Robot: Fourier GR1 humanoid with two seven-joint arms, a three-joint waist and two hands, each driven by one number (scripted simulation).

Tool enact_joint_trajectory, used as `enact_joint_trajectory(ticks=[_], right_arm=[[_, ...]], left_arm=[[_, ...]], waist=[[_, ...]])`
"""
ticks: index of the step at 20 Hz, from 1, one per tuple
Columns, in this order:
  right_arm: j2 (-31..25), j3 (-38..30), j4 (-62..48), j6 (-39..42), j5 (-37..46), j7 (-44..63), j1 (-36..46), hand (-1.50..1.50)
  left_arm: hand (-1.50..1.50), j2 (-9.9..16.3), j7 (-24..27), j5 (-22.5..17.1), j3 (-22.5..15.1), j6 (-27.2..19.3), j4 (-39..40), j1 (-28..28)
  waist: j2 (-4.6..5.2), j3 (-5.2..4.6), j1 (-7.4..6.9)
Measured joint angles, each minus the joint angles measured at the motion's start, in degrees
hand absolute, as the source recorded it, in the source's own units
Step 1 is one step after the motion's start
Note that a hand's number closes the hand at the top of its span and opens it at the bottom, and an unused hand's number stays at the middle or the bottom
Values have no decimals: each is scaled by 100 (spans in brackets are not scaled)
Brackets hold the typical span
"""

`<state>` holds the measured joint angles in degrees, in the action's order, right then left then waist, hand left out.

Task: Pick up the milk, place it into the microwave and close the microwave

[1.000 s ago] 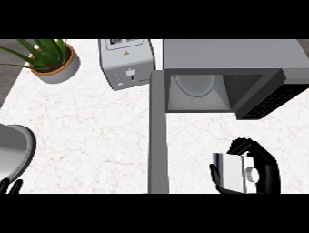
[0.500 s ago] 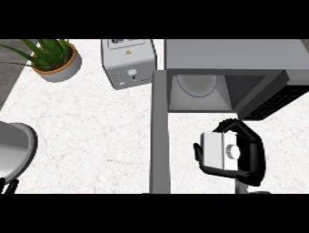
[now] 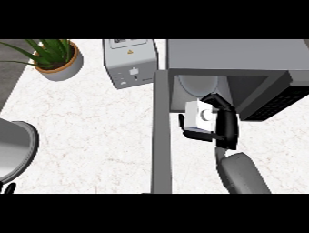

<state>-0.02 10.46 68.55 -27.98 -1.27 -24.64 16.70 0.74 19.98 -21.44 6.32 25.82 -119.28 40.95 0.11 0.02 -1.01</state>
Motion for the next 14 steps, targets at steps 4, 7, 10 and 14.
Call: enact_joint_trajectory(ticks=[4,7,10,14], right_arm=[[1,-211,-1046,-126,-320,-241,692,150],[-9,-576,-1929,-22,-527,-595,1205,150],[-55,-818,-2797,-81,-569,-809,1737,150],[-200,-1093,-3791,-259,-479,-1078,2299,150]], left_arm=[[-150,44,-70,-79,83,-11,33,-101],[-150,5,39,-12,46,18,102,-61],[-150,79,61,-68,164,109,234,-148],[-150,129,-42,-155,220,130,224,-243]], waist=[[6,1,-10],[16,3,-41],[32,3,-79],[55,5,-127]])
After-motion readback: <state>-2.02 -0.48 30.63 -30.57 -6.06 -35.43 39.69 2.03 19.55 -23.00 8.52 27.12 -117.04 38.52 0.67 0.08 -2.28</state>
